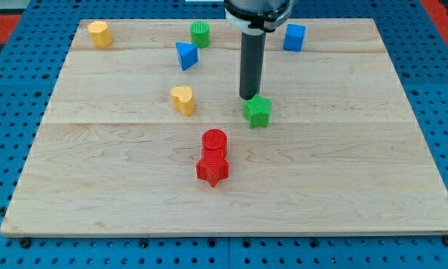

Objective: Slide the green star closer to the red circle and red star

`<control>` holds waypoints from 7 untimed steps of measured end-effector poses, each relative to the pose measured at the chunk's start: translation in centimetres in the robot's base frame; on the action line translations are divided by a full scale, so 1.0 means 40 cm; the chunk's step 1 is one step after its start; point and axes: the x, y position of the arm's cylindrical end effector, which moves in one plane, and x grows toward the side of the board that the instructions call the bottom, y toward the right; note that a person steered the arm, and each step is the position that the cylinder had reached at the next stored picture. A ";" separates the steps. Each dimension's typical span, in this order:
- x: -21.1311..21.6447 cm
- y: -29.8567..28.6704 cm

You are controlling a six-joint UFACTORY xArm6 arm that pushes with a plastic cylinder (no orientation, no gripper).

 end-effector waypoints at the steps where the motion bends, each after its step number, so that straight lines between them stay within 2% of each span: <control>1: 0.004 -0.001; 3: 0.007 0.050; 5: 0.131 0.014; 7: 0.131 0.073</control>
